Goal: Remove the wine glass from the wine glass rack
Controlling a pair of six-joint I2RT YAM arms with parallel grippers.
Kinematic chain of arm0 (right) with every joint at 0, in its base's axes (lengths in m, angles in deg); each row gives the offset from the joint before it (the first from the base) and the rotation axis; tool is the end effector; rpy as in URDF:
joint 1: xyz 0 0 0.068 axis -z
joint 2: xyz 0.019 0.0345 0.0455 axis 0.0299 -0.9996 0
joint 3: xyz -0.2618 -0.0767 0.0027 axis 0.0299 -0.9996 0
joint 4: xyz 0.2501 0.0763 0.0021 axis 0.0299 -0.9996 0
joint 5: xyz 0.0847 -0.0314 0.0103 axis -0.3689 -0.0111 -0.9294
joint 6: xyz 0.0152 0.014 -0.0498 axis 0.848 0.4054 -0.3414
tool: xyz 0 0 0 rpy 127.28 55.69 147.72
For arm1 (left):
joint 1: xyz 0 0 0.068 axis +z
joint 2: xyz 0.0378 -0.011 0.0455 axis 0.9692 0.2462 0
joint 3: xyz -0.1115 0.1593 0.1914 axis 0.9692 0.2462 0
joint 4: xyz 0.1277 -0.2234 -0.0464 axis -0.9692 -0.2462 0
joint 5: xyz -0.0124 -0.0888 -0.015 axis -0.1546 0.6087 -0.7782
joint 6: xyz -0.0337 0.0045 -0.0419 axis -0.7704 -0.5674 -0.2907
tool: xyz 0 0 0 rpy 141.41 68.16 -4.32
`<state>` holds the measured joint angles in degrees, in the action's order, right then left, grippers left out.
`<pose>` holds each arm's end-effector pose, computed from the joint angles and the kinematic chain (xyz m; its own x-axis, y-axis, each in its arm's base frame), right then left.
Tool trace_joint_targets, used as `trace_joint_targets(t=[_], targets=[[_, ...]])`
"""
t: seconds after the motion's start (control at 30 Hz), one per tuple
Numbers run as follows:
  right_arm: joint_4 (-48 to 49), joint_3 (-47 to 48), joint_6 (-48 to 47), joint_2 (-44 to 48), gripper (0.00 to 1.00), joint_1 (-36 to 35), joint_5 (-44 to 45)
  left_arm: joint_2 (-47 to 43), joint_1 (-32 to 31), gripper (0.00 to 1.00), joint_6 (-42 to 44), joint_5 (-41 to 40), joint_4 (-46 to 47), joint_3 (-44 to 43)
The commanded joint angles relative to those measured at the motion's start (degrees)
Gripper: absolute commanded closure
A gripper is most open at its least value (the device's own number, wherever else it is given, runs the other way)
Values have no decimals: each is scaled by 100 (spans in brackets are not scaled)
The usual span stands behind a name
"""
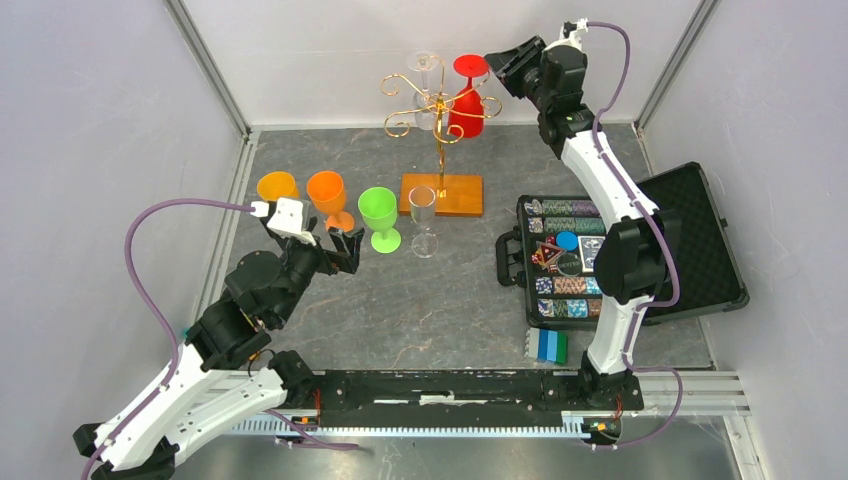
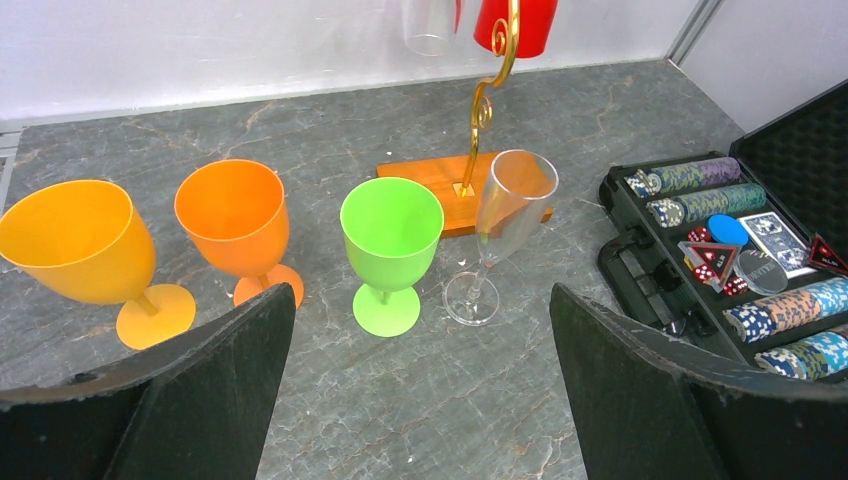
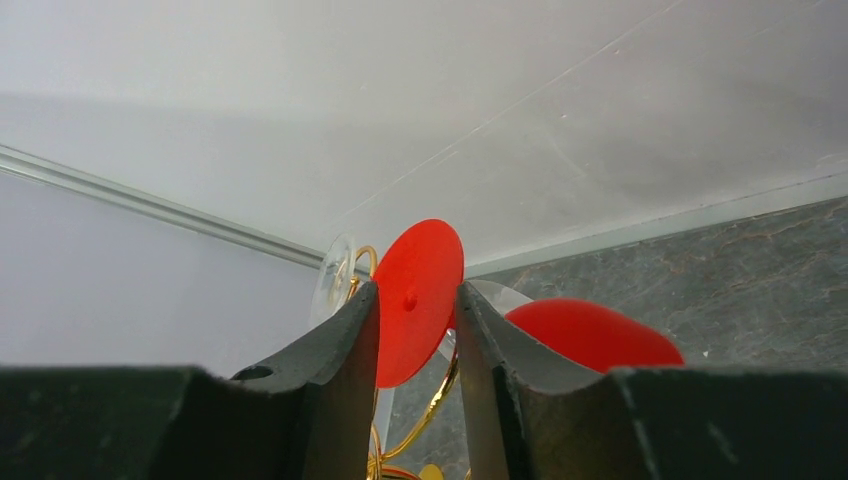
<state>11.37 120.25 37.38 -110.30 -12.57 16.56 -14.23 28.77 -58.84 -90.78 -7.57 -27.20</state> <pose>0.4562 0.1198 0.4051 -0.2916 0.7897 -0.5397 -0.1805 0.5087 0.8418 0.0930 -0.0749 0.3743 -0.1106 -0.0883 -0.9899 0.3069 0.9443 -0.1185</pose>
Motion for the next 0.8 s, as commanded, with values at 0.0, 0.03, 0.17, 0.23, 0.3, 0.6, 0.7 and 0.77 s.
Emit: trace_joint_targets(t=[0.0,0.03,0.17,0.23,0.3,0.6,0.7,0.77], targets=[[-107,187,-173,-14,60,-48,200,-17,-4,0,124,-28,277,21],[-90,159,-175,-9,60,-48,199,-23,-4,0,124,-21,288,25],[-81,180,-156,-57,59,-70,192,-23,-4,0,132,-29,280,25],[-43,179,-141,-80,60,-82,163,-16,-4,0,132,-29,277,26],[88,155,-114,-89,62,-90,82,-18,-4,0,132,-34,277,23],[297,152,-225,-57,74,-127,25,-7,-4,0,137,-39,281,25],[327,147,-298,-64,72,-123,17,-8,-5,0,141,-44,286,34],[404,122,-365,-48,72,-132,8,-11,-4,0,148,-40,286,34]])
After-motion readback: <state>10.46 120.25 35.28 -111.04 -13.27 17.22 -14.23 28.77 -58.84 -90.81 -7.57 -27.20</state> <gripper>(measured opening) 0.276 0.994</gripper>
